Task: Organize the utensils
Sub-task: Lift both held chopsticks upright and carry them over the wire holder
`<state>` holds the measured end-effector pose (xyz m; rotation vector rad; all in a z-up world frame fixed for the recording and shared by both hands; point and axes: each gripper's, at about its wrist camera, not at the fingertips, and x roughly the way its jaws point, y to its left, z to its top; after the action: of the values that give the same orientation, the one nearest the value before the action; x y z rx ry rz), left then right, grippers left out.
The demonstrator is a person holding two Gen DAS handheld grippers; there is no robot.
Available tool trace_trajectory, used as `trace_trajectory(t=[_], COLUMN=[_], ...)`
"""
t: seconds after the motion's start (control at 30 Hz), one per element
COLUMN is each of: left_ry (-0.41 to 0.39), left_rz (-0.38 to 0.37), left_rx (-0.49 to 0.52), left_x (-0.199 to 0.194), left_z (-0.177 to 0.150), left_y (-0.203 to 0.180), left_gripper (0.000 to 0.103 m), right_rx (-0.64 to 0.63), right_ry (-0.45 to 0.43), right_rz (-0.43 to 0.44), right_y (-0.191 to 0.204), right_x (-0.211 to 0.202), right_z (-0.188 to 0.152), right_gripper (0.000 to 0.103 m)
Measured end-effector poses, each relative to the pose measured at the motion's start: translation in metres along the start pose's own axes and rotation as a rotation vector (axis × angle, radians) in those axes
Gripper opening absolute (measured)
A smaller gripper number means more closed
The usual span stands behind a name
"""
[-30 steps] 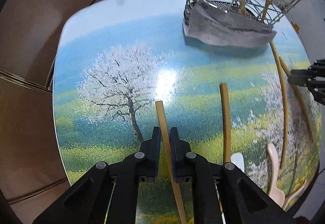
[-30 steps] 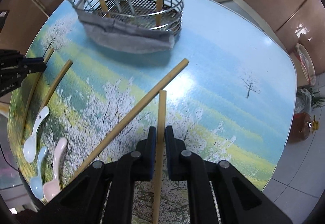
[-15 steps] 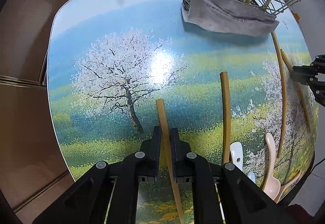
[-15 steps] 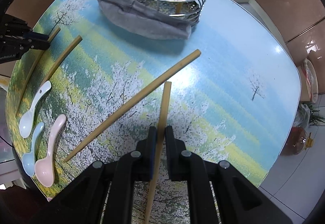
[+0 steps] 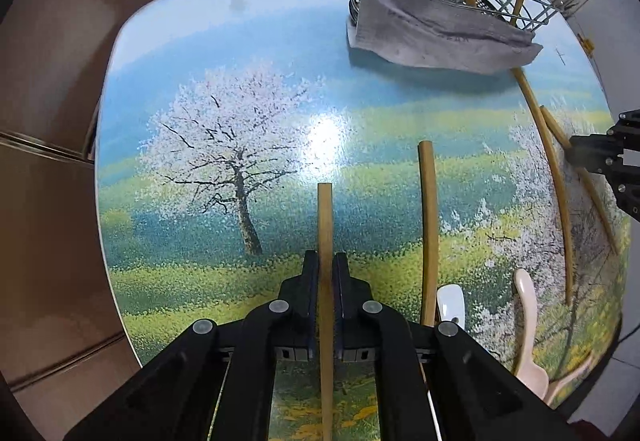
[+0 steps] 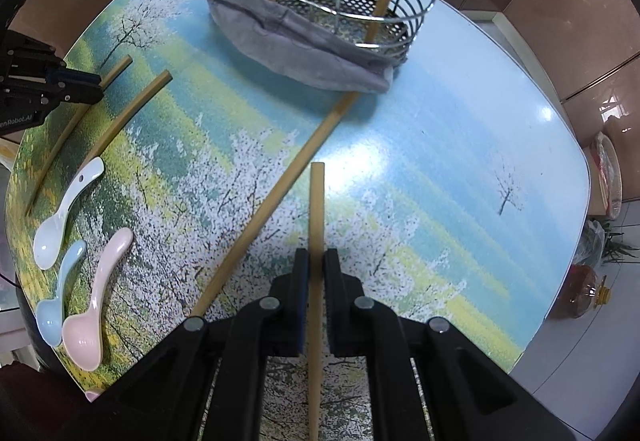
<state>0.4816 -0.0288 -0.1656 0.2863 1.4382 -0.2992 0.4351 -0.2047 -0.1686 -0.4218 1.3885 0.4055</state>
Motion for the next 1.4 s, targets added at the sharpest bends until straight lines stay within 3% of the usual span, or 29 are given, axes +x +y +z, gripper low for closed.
trace_trajectory(t=[0.23, 0.6, 0.73, 0.9, 1.07, 1.27, 1.4], left_ry=[-0.139, -0.352, -0.437, -0.614, -0.812, -1.009, -1.158], left_rz=[0.010, 0.015, -0.002, -0.018, -0.080, -0.136, -0.127], left_rx=[-0.081, -0.182, -0.193, -0.199, -0.232, -0.273, -0.303], left_x=[-0.032, -0.125, -0.168, -0.229, -0.289, -0.325, -0.328], left_z=[-0.030, -0.098, -0.103, -0.093, -0.070, -0.027, -0.001], left_y=[0.009, 0.022, 0.028, 0.013, 0.000, -0.007, -0.010], left_gripper=[0.006, 0.006, 0.006, 0.006, 0.006, 0.006, 0.006], right_rx=[0.026, 0.121, 0.142, 0.168, 0.183, 0.180, 0.192], right_ry=[-0.127, -0.375, -0.484, -0.688, -0.892, -1.101, -1.246], right_rz=[0.051, 0.097, 0.098, 0.095, 0.108, 0.121, 0.113], right_y=[0.019, 0.028, 0.019, 0.015, 0.012, 0.000, -0.013], right_x=[-0.028, -0.111, -0.152, -0.217, -0.273, -0.311, -0.312], right_z=[-0.023, -0.063, -0.075, -0.065, -0.044, -0.010, 0.010], right_gripper=[0.006, 0.006, 0.006, 0.006, 0.006, 0.006, 0.006])
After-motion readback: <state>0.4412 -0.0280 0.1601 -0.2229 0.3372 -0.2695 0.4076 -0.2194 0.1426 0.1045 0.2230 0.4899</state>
